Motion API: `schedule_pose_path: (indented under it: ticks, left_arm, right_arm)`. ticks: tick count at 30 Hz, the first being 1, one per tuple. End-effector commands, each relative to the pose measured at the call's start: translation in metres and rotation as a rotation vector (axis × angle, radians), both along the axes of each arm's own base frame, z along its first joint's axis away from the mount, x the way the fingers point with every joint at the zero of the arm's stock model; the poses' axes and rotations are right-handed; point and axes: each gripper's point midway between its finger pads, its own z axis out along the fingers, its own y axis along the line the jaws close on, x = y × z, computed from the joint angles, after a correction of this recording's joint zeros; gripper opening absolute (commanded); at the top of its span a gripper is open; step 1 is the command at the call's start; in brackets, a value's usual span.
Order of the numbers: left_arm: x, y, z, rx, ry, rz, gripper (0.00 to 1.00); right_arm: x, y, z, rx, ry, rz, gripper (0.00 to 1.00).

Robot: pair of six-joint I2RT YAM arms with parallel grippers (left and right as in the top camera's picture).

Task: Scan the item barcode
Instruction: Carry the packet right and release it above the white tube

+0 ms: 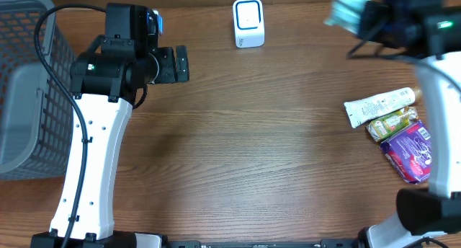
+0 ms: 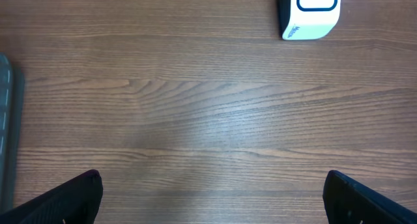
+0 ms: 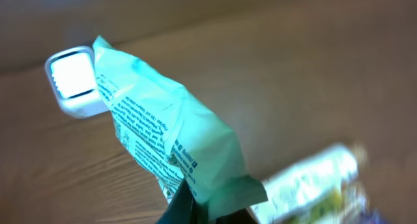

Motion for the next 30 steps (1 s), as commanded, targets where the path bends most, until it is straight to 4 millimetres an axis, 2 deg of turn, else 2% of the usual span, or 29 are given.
schedule_pose_path:
  ticks: [1,4,7,13,16,18,19,21,23,24,25,27,30]
  left_arm:
    - [0.001,0.0,-0.005,0.019,0.01,-0.015,1.0]
    - [0.001,0.0,-0.005,0.019,0.01,-0.015,1.0]
    - [0.001,0.0,-0.005,0.019,0.01,-0.015,0.99]
    - [0.001,0.0,-0.005,0.019,0.01,-0.015,1.0]
    - [0.002,0.0,-0.005,0.019,0.01,-0.015,1.0]
    - [0.001,0.0,-0.005,0.019,0.01,-0.015,1.0]
    - [0.001,0.0,-0.005,0.019,0.01,-0.016,1.0]
    - [0.001,0.0,-0.005,0.019,0.01,-0.015,1.0]
    - [0.001,0.0,-0.005,0.019,0.01,-0.016,1.0]
    - [0.001,0.0,-0.005,0.019,0.01,-0.016,1.0]
    - [0.001,0.0,-0.005,0.019,0.01,-0.016,1.0]
    - [0.001,0.0,-0.005,0.019,0.01,-0.015,1.0]
    - [0.001,0.0,-0.005,0.019,0.01,-0.015,1.0]
  right_arm:
    - [-0.008,-0.042,-0.063,0.287,0.165,-0.318,0.04]
    - [-0.013,-0.072,-0.099,0.321,0.21,-0.4,0.04]
    - [-0.017,-0.089,-0.144,0.36,0.24,-0.443,0.04]
    - [-0.016,-0.1,-0.218,0.409,0.199,-0.534,0.05]
    - [-0.017,-0.1,-0.233,0.416,0.179,-0.543,0.38]
    - [-0.017,-0.1,-0.234,0.414,0.178,-0.542,0.5]
    - [-0.016,-0.1,-0.232,0.415,0.174,-0.542,0.63]
    - [-0.016,-0.1,-0.226,0.415,0.169,-0.54,0.69]
    - [-0.019,-0.1,-0.211,0.408,0.167,-0.526,0.74]
    - [-0.02,-0.098,-0.2,0.403,0.163,-0.505,0.76]
    - [-0.025,-0.097,-0.179,0.39,0.155,-0.484,0.77]
    - [-0.033,-0.091,-0.149,0.367,0.142,-0.43,0.77]
    - [-0.054,-0.07,-0.1,0.336,0.128,-0.299,0.77]
